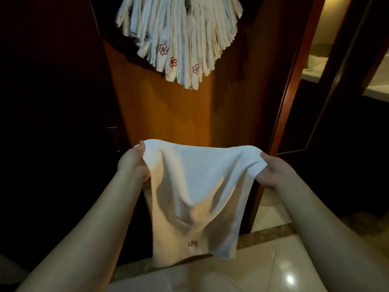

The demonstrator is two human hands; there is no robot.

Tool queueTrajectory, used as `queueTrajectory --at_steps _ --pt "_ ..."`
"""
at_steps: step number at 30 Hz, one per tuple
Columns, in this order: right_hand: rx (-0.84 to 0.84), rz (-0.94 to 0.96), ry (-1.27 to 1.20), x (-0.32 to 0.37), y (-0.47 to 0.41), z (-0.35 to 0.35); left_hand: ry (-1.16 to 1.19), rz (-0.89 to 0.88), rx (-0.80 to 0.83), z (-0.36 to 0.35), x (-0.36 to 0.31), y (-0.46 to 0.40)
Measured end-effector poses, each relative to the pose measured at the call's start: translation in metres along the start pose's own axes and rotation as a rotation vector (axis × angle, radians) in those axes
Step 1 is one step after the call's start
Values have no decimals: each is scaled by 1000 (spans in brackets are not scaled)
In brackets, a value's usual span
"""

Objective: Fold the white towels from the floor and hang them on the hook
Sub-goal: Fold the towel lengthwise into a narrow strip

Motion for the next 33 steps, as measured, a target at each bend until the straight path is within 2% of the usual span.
queueTrajectory --at_steps 4,8,13,19,22,27,30,33 --pt "-28 -6 -125 -48 15 -36 -8 -75 47 -29 28 27" --pt "90 12 -142 -86 30 -85 -42 -66 174 -55 51 46" --pt "39 76 28 -100 44 -93 -95 -41 225 -59 66 62" --pt "-50 265 348 -78 52 -85 -78 -55 252 -61 69 78" --pt "122 370 550 -77 59 -102 -59 -39 377 -73 77 85" --pt "268 477 604 -83 60 -110 -240 -115 468 -83 78 93" --pt "350 482 704 -87 57 -112 -381 -81 521 -92 83 98" --pt "445 476 785 -89 55 -114 -376 -50 581 -97 76 99"
Point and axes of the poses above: each hand's wrist, its own y-axis away from the middle knuckle, its own z-axis out of the back of the hand, x = y × z, the point moved 8 cm from there along -y, towards the middle knuckle, and after that the axes turned 12 degrees about x, right-handed, at the moved point
